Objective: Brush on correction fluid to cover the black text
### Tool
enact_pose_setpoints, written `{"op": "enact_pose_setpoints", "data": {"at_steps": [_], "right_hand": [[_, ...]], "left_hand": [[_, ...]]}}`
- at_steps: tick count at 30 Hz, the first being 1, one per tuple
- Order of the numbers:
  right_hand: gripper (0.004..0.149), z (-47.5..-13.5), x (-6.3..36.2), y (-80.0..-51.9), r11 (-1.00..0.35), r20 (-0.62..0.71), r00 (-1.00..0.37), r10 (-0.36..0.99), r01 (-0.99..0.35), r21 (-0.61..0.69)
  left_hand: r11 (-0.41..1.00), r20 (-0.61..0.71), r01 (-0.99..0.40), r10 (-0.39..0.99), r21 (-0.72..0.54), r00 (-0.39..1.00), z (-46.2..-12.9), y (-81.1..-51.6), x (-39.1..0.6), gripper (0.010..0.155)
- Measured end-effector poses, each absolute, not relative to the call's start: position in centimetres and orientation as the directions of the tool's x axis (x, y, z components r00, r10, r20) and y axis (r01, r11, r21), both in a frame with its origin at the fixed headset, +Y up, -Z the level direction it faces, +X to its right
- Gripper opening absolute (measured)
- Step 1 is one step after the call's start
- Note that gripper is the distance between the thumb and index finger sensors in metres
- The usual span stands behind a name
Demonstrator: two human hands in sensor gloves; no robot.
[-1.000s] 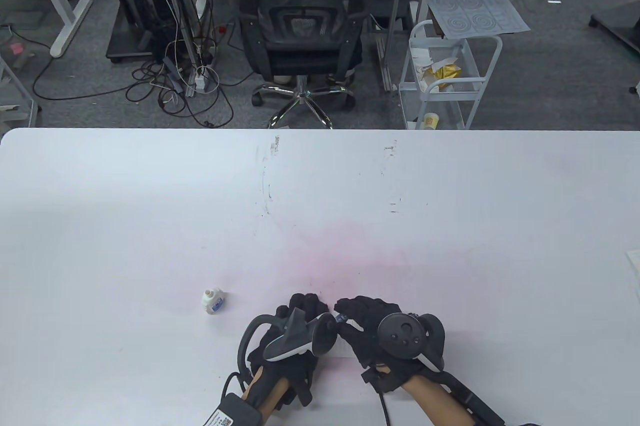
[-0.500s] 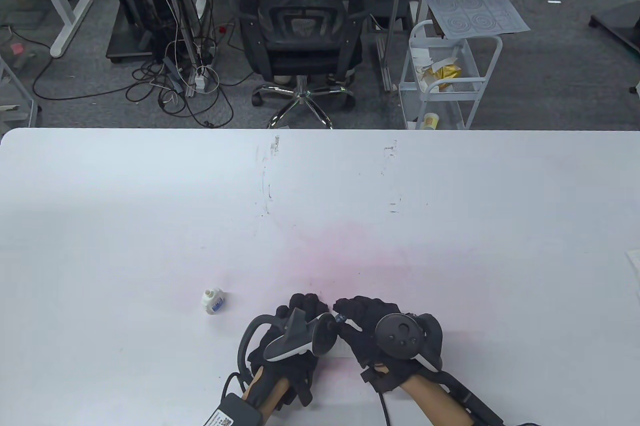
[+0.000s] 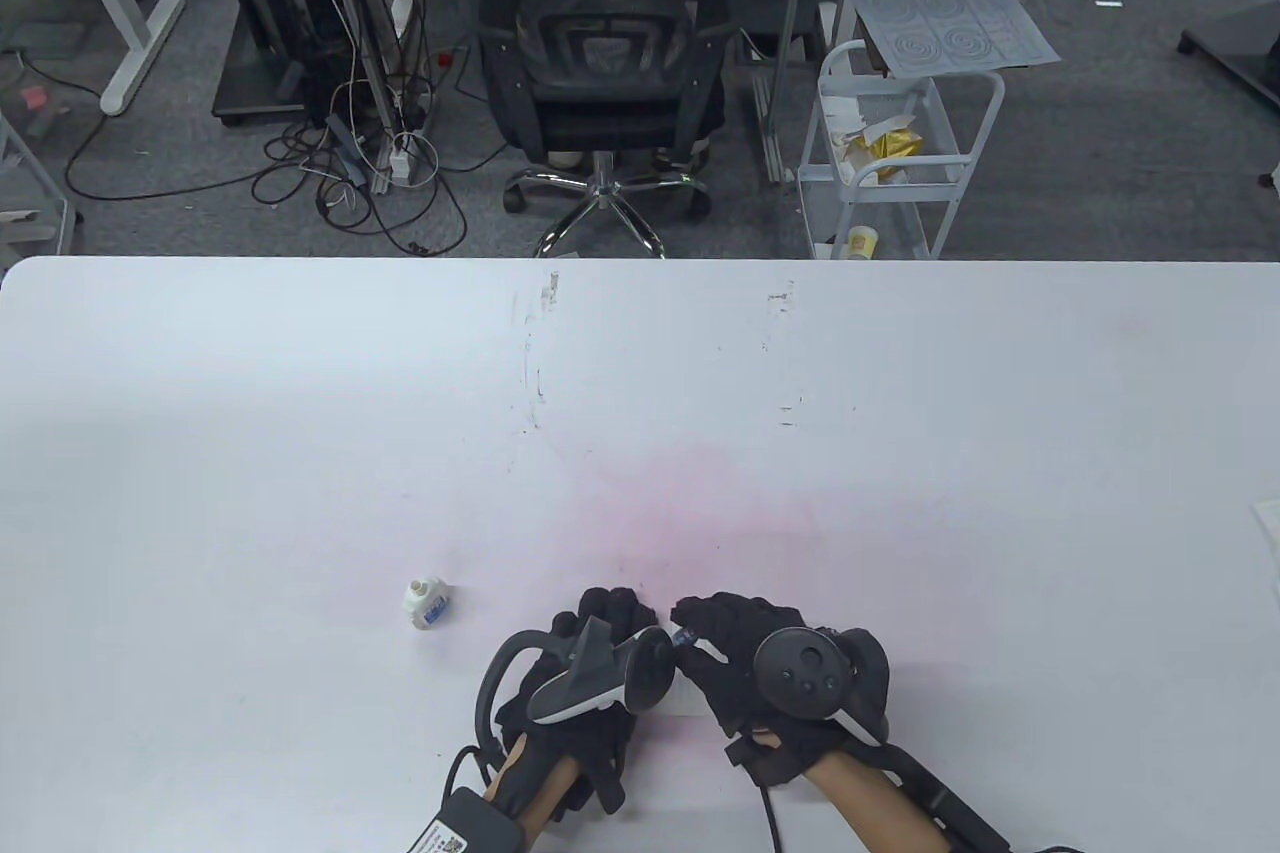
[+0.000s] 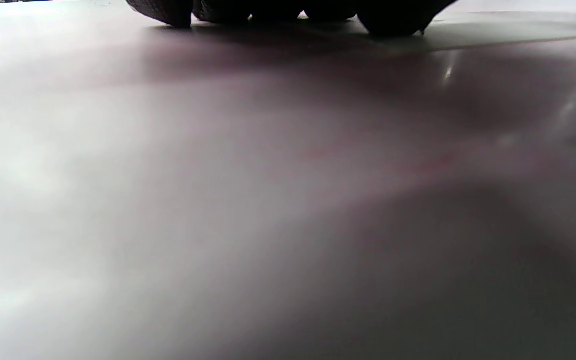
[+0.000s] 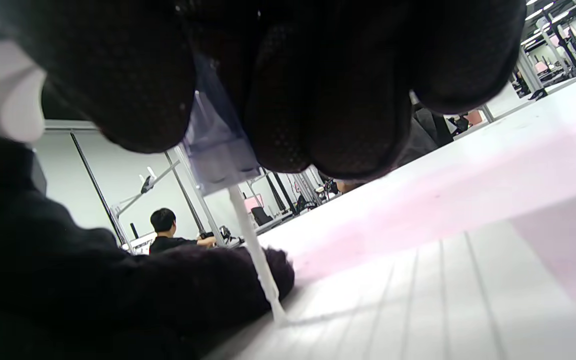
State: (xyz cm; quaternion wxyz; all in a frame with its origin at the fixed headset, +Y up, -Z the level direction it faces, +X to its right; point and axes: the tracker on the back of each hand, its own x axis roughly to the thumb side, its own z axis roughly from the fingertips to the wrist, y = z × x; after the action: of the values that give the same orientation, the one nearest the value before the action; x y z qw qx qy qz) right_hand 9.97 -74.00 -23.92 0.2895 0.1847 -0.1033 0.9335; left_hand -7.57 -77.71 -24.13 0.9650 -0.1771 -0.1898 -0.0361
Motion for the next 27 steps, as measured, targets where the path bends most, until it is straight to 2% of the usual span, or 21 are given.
{"op": "enact_pose_setpoints", "data": {"at_steps": [7, 15, 24, 27], "right_hand": [[0.048, -23.93, 10.72, -73.76, -0.846, 0.354, -0.813, 0.463, -0.524, -0.098], [0.048, -23.51, 10.68, -73.32, -0.827, 0.387, -0.804, 0.451, -0.540, -0.157], [0.048, -23.49, 10.57, -73.57, -0.850, 0.394, -0.799, 0.455, -0.521, -0.075], [0.048, -23.45, 10.72, -73.53, -0.842, 0.393, -0.795, 0.463, -0.533, -0.087]], "left_hand": [[0.935, 0.379, 0.137, -0.002, -0.328, 0.925, -24.13, -77.71, -7.57, 0.063], [0.935, 0.379, 0.137, -0.002, -0.328, 0.925, -24.13, -77.71, -7.57, 0.063], [0.935, 0.379, 0.137, -0.002, -0.328, 0.925, -24.13, -77.71, -7.57, 0.063], [0.935, 0.379, 0.137, -0.002, -0.328, 0.925, -24.13, -77.71, -7.57, 0.063]]}}
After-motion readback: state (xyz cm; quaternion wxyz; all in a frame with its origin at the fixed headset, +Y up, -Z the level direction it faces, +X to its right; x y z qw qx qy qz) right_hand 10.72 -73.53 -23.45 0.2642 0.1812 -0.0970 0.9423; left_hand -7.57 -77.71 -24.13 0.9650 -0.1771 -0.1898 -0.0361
